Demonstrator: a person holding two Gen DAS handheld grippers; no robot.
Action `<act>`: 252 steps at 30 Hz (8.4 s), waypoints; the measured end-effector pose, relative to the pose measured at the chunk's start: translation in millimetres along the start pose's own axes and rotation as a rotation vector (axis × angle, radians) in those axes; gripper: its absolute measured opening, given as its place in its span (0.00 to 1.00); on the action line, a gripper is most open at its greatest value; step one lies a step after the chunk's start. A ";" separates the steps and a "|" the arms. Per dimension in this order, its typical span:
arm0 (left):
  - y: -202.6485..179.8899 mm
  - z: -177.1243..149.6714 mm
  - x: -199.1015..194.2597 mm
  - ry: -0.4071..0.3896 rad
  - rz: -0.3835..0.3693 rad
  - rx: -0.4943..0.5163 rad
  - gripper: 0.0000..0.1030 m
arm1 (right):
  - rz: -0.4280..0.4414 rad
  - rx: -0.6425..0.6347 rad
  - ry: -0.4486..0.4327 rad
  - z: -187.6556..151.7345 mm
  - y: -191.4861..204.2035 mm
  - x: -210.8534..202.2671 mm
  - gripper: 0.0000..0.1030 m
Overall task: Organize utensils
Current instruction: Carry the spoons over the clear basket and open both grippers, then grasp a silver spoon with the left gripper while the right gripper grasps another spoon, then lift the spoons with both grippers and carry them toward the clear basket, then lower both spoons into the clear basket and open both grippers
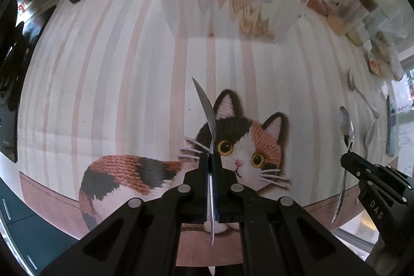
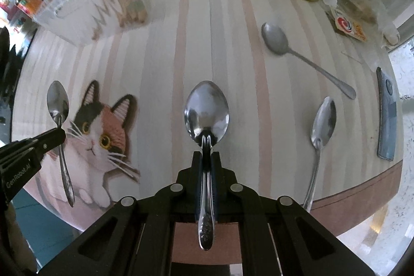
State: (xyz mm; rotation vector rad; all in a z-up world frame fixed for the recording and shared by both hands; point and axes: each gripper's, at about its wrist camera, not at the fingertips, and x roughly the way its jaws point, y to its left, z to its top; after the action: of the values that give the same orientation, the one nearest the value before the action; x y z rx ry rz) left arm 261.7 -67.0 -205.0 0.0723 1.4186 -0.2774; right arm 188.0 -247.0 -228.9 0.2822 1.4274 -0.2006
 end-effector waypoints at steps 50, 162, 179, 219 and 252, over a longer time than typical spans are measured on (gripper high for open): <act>-20.8 134.0 -101.2 -0.374 0.220 -0.035 0.93 | 0.145 0.141 -0.252 174.8 -44.5 -104.8 0.38; 95.3 30.3 19.8 0.073 -0.129 -0.110 0.06 | 0.248 0.214 -0.088 69.5 -69.2 -31.9 0.01; 56.4 23.4 37.3 0.003 0.098 0.063 0.31 | 0.211 0.250 -0.038 63.0 -73.6 -5.2 0.01; -11.7 151.8 -149.4 -0.334 -0.031 -0.009 0.31 | 0.333 0.100 -0.272 170.9 -6.2 -128.3 0.01; 29.8 186.4 -71.3 -0.258 0.286 -0.045 0.89 | 0.074 0.024 -0.181 238.0 55.8 -53.4 0.63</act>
State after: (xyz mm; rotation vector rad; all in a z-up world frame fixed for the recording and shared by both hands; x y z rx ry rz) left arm 439.4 -67.6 -109.6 0.1945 1.1403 -0.0165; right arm 422.2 -269.5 -143.8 0.3282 1.2342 -0.1783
